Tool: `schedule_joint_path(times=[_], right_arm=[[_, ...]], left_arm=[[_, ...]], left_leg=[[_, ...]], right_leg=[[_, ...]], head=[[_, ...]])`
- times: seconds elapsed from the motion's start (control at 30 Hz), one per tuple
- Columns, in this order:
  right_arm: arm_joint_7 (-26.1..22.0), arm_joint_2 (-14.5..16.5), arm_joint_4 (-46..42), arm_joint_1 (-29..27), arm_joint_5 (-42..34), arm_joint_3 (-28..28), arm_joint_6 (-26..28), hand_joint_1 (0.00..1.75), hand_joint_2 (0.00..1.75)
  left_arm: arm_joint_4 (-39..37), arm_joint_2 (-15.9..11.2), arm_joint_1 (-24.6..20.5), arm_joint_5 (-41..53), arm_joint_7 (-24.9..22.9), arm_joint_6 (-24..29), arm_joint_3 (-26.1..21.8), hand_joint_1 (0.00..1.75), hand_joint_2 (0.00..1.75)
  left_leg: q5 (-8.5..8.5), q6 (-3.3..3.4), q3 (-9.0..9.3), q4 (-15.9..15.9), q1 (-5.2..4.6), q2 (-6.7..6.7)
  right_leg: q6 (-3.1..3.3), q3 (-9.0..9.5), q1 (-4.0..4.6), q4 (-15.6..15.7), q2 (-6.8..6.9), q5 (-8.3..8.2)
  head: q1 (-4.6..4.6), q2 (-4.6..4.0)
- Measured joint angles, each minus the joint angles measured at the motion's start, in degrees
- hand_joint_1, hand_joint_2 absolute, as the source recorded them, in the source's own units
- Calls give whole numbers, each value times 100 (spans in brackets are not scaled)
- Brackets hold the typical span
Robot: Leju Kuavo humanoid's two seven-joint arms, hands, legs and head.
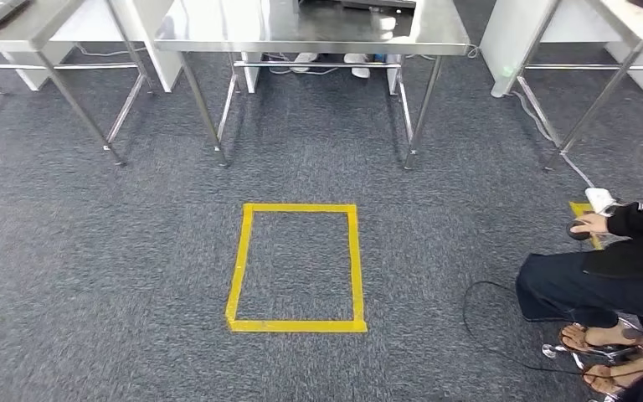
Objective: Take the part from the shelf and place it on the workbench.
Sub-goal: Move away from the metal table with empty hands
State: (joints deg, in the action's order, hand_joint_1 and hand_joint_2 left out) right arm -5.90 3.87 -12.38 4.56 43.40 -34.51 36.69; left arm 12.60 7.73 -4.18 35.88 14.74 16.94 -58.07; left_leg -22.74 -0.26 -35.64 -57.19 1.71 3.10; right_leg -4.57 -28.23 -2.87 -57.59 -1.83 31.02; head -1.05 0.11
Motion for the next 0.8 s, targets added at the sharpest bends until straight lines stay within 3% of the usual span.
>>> schedule_joint_path(times=[0.07, 0.13, 0.2, 0.27, 0.3, 0.33, 0.4, 0.47, 0.53, 0.6, 0.67, 0.73, 0.8], right_arm=[[16, -1, 1, 20, 24, 1, -10, 0, 0], [25, -1, 1, 44, 43, 3, -13, 0, 0], [30, -3, 0, 57, 49, 4, -15, 0, 0], [39, -7, 1, 52, 49, 4, -16, 0, 0], [44, -7, 1, 49, 49, 4, -16, 0, 0], [47, -7, 1, 47, 49, 4, -16, 0, 0], [48, -6, 1, 51, 49, 4, -17, 0, 0], [48, 4, 1, 61, 55, 5, -18, 0, 0], [53, 15, 0, 76, 63, 8, -22, 0, 0], [62, 22, -1, 92, 66, 13, -32, 0, 0], [69, 28, 0, 93, 57, 16, -51, 0, 0], [73, 17, 1, 68, 37, 17, -78, 0, 0], [79, 0, 1, 29, 10, 14, -96, 0, 0]], left_arm=[[0, -1, 14, -13, -5, 21, -2, 0, 0], [-2, 2, 35, -27, -8, 37, -5, 0, 0], [-3, 3, 32, -38, -9, 49, -8, 0, 0], [-3, 4, 21, -40, -9, 55, -9, 0, 0], [-3, 5, 24, -40, -9, 56, -9, 0, 0], [-3, 7, 29, -40, -10, 57, -11, 0, 0], [-3, 9, 36, -40, -11, 62, -16, 0, 0], [-2, 7, 21, -40, -11, 71, -20, 0, 0], [-1, 7, 7, -38, -12, 76, -21, 0, 0], [-1, 10, 17, -35, -14, 79, -22, 0, 0], [-2, 22, 19, -29, -15, 81, -23, 0, 0], [-1, 38, 0, -12, -16, 78, -24, 0, 0], [-1, 46, -5, 2, -17, 74, -23, 0, 0]], left_leg=[[12, -54, -29, -26, 8, 55], [-55, -71, -72, -113, 39, -12], [-414, -70, -268, -599, 47, -173], [-859, -60, -580, -1377, 40, -256], [-970, -42, -669, -1645, 32, -267], [-975, -8, -655, -1716, 17, -275], [-721, 123, -298, -1220, -50, -336], [-518, 283, 123, -512, -158, -544], [-497, 356, 251, -235, -239, -654], [-451, 372, 257, -159, -246, -559], [-368, 397, 309, -26, -212, -460], [-308, 409, 322, 44, -193, -346], [-287, 406, 294, 43, -190, -210]], right_leg=[[174, -48, 20, -72, 50, -17], [278, -70, 32, -95, 127, -49], [350, -102, 65, -96, 214, -86], [387, -139, 119, -99, 318, -106], [397, -150, 150, -101, 375, -113], [402, -159, 179, -102, 431, -116], [404, -151, 230, -101, 534, -116], [401, -142, 266, -99, 627, -113], [393, -148, 277, -94, 724, -113], [362, -138, 281, -76, 798, -111], [338, -189, 279, -230, 631, -1], [364, -455, 257, -819, 342, 290], [363, -792, 243, -1513, 230, 551]], head=[[8, 0], [13, 0], [20, 0], [23, 0], [23, 0], [23, 0], [22, 0], [18, 0], [15, 0], [17, 0], [12, 0], [4, 0], [3, 0]])
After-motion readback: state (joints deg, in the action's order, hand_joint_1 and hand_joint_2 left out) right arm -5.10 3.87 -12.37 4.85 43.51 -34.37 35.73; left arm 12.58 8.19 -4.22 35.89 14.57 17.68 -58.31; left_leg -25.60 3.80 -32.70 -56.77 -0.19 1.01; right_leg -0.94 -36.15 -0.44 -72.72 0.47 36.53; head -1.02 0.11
